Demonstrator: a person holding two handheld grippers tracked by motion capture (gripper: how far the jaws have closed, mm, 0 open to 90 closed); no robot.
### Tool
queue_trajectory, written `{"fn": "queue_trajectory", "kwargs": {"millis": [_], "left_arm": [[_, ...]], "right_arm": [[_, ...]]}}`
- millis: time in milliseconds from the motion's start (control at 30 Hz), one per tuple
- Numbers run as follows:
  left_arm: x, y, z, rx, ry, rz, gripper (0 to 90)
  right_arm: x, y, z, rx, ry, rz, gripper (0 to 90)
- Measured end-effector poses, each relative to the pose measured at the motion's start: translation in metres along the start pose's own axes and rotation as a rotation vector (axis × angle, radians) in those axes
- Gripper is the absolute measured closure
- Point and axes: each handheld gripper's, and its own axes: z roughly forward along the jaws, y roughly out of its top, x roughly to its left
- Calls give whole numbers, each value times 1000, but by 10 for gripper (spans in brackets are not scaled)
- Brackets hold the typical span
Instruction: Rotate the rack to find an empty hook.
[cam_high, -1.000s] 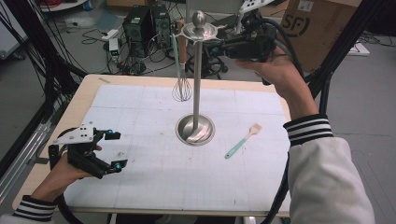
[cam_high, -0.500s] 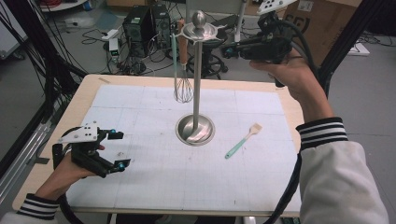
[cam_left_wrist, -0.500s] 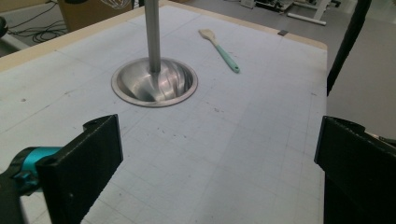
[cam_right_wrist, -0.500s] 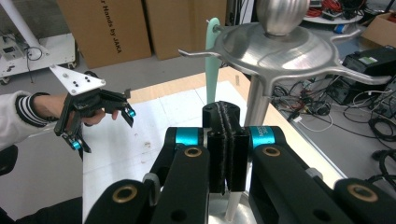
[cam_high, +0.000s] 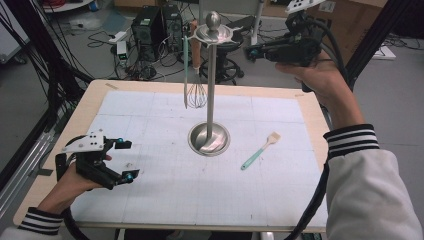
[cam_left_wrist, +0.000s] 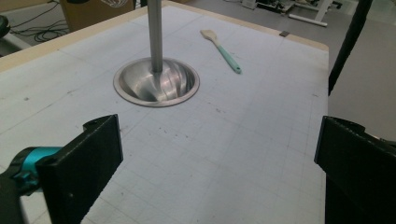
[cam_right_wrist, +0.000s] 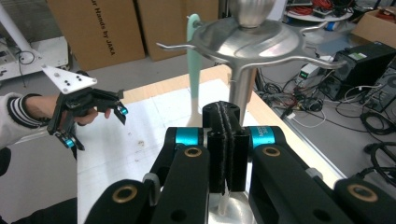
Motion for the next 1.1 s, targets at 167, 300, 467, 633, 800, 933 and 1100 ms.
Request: {"fn": "queue_trajectory", "kwargs": {"millis": [167,300,467,633,800,933,1100], "left_arm": [[0,0,-1,-1,-2,-1,17],[1,0,-2,-5,1,-3,17],[2,0,-5,-7,3,-6,17],[3,0,-8,-10,8,-6,17],[4,-1,-11,-9,12,-6,17],[4,-1,-12,-12,11,-9,17],[4,-2,-13,-13,10,-3,16]], "right_arm": [[-5,0,0,-5,-3,9,892],[-8,2,0,-9,-15,10,892],[-12,4,4,-15,-24,14,892],[-14,6,9,-17,-16,13,892],[-14,9,13,-16,-15,10,892],[-12,12,15,-16,-14,5,892],[-8,14,17,-13,-8,2,892]]}}
